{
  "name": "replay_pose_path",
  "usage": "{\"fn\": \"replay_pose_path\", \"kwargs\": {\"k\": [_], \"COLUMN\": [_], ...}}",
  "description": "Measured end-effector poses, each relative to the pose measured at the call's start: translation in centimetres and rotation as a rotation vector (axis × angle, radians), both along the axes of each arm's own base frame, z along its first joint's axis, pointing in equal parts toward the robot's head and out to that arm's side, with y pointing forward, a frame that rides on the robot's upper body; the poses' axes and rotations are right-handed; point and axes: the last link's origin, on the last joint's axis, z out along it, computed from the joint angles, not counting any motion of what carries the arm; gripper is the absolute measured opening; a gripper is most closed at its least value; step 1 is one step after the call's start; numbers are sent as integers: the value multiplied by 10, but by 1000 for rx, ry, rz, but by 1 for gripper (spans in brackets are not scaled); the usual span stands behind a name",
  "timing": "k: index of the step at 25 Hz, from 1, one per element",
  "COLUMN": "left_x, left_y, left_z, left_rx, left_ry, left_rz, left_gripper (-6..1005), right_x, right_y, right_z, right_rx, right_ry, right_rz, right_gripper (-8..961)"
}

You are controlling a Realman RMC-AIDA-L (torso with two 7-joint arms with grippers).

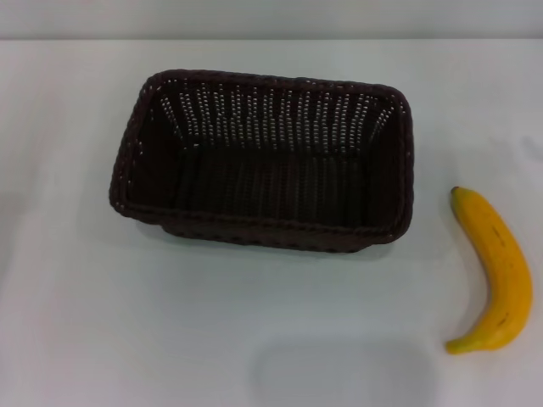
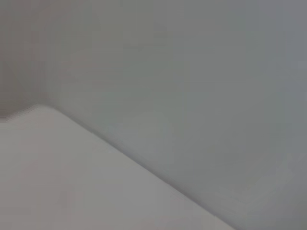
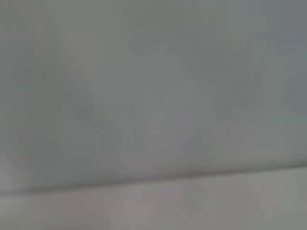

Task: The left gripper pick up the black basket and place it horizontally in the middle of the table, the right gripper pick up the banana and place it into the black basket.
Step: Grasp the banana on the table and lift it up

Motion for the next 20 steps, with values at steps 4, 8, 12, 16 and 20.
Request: {"fn": "replay_pose_path", "kwargs": {"k": [4,8,12,16,20], "left_x": [-4,-4,-3,-4,-2], "left_y": [2,2,0,-1,3], "left_z": [7,12,12,11,12], "left_rx": [56,144,239,304,310], "left_ry": [72,141,206,238,243], "left_rz": [19,15,28,52,45], "left_gripper": [735,734,733,733,733], "right_x": [-42,-76,-101,-116,-127], "right_y": [-8,-15,-23,-29,-34], "right_z": [-15,-38,-65,-87,-105], "right_rx": [-109,-199,-311,-379,-417], "right_ry": [-146,-260,-341,-391,-424], "right_rz": [-83,-169,-271,-335,-353], "right_gripper": [850,848,847,845,832]}}
